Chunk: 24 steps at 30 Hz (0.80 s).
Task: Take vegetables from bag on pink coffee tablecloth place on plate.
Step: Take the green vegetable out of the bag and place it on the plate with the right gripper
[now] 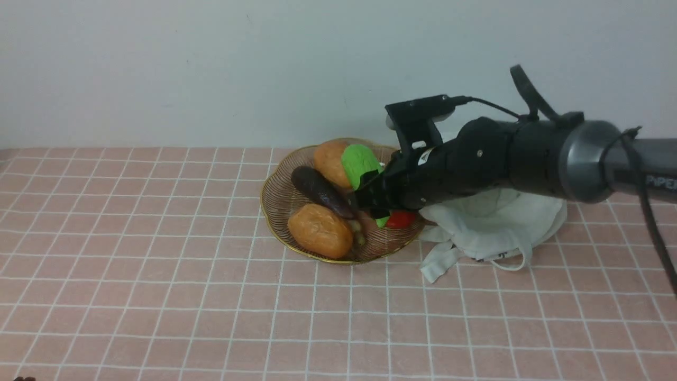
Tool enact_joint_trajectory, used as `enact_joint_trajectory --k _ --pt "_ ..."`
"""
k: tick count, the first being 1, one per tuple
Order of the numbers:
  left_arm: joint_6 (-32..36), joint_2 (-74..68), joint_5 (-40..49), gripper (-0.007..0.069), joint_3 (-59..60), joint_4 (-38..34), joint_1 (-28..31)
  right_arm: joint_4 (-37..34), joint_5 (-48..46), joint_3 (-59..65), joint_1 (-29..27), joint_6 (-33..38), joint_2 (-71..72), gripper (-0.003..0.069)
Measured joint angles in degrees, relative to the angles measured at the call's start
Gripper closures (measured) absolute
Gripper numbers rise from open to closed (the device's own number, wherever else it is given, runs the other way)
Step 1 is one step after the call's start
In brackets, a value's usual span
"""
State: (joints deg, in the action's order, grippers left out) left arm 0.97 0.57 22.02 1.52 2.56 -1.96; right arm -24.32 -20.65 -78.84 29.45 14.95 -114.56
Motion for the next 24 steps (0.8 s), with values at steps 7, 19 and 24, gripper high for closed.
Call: enact_joint_trajectory --k 7,19,24 --pt "0.00 0.00 0.00 0.0629 0.00 0.00 0.00 0.00 2.39 0.00 0.00 0.07 -1.28 0.0285" --pt "0.00 0.00 0.00 0.0629 0.00 0.00 0.00 1.44 -3.71 -0.55 0.00 0.13 -0.19 0.0074" --pt "0.00 0.00 0.00 0.0629 0.00 0.00 0.00 5.54 -12.23 -4.79 0.00 -0.01 3.29 0.0040"
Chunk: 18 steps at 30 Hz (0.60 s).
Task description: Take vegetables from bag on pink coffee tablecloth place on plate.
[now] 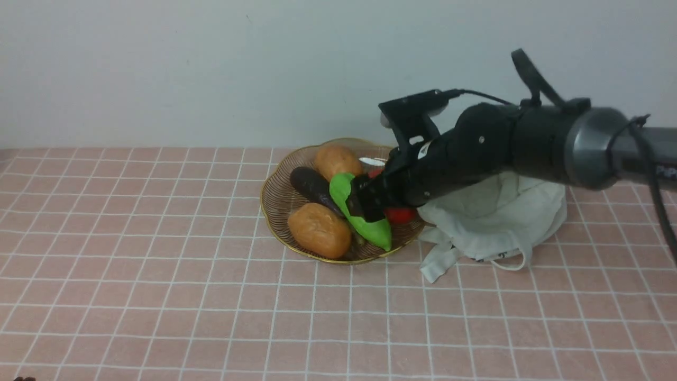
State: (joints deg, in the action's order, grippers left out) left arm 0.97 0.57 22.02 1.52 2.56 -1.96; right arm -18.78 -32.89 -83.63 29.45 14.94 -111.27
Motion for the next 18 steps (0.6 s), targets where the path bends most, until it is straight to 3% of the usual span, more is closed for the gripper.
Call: enact_joint_trajectory --k 3,8,11,13,15,18 --pt "0.00 0.00 0.00 0.0629 0.00 0.00 0.00 2.28 -8.33 -4.67 0.00 -0.52 3.36 0.0058" --pt "0.00 0.00 0.00 0.0629 0.00 0.00 0.00 5.54 -22.15 -13.90 0.00 -1.37 8.57 0.0151" --pt "0.00 0.00 0.00 0.0629 0.00 0.00 0.00 8.34 -34.81 -22.94 0.00 -2.08 13.13 0.0283" --pt "0.00 0.00 0.00 0.0629 0.00 0.00 0.00 9.13 -36.86 -25.26 0.00 -2.39 14.36 0.0325" --pt "0.00 0.00 0.00 0.0629 0.00 0.00 0.00 12.60 -38.77 -29.95 0.00 -2.78 18.07 0.0447" --pt "0.00 0.00 0.00 0.0629 0.00 0.00 0.00 16.06 -39.42 -31.31 0.00 -3.82 22.66 0.0559"
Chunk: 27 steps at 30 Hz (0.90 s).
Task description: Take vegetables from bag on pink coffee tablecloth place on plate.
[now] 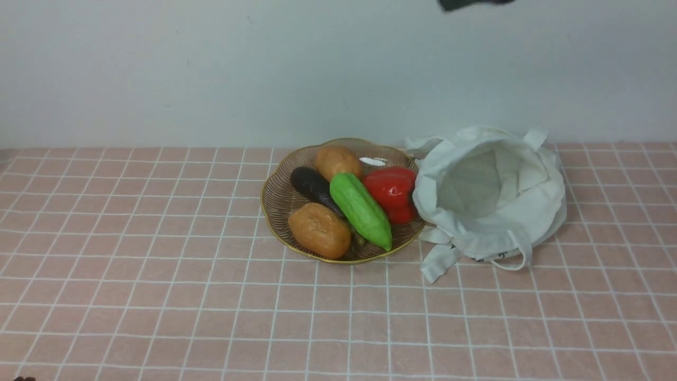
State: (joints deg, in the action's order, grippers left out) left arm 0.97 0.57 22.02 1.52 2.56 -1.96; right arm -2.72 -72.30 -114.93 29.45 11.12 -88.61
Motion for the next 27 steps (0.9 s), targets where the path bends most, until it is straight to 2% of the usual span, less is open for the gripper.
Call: enact_joint_trajectory --k 3,5,10,17,21,27 --pt "0.00 0.00 0.00 0.0629 0.00 0.00 0.00 2.72 -0.74 -0.07 0.00 -2.90 4.32 0.0638" --pt "0.00 0.00 0.00 0.0629 0.00 0.00 0.00 3.66 -0.93 0.33 0.00 -5.07 8.65 0.0663" --pt "0.00 0.00 0.00 0.0629 0.00 0.00 0.00 3.82 -0.88 5.78 0.00 -7.29 18.61 0.0673" --pt "0.00 0.00 0.00 0.0629 0.00 0.00 0.00 3.82 0.00 28.90 0.00 -8.55 40.09 0.0674" --pt "0.00 0.00 0.00 0.0629 0.00 0.00 0.00 3.82 8.27 42.76 0.00 -9.30 50.26 0.0674" --pt "0.00 0.00 0.00 0.0629 0.00 0.00 0.00 1.13 34.59 69.86 0.00 -11.12 64.81 0.0674"
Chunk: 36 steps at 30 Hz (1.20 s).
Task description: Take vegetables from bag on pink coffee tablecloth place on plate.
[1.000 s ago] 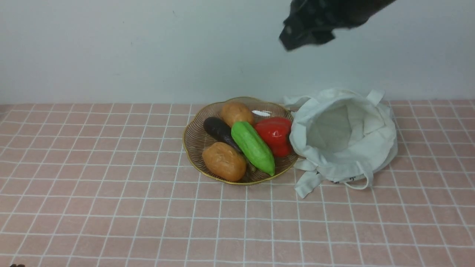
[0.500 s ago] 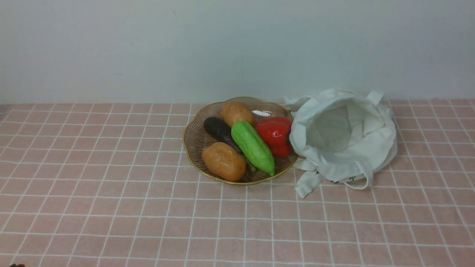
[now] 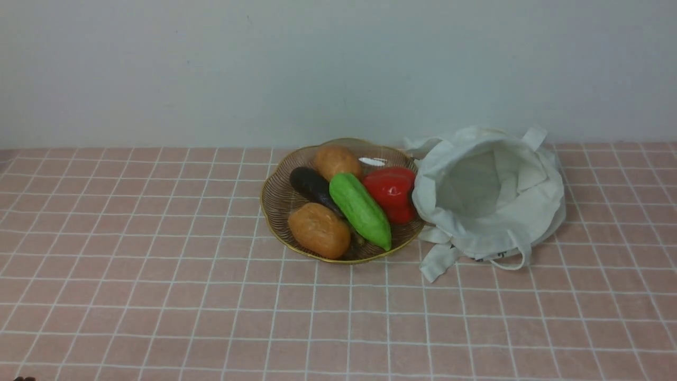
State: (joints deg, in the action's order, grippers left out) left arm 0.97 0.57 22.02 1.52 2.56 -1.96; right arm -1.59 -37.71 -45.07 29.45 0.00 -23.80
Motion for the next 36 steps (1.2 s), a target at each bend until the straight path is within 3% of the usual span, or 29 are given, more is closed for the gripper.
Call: enact_joint_trajectory --k 5,8,16,28,36 --pt "0.00 0.00 0.00 0.0629 0.00 0.00 0.00 -4.59 17.98 15.51 0.00 0.00 3.88 0.0674" --pt "0.00 0.00 0.00 0.0629 0.00 0.00 0.00 -5.30 22.27 20.93 0.00 0.00 3.97 0.0674" --pt "0.00 0.00 0.00 0.0629 0.00 0.00 0.00 -5.42 23.16 32.90 0.00 0.00 3.97 0.0674" --pt "0.00 0.00 0.00 0.0629 0.00 0.00 0.00 -2.95 23.18 36.14 -0.51 0.99 8.04 0.0674" --pt "0.00 0.00 0.00 0.0629 0.00 0.00 0.00 0.11 21.85 46.34 -13.91 0.99 21.36 0.0674"
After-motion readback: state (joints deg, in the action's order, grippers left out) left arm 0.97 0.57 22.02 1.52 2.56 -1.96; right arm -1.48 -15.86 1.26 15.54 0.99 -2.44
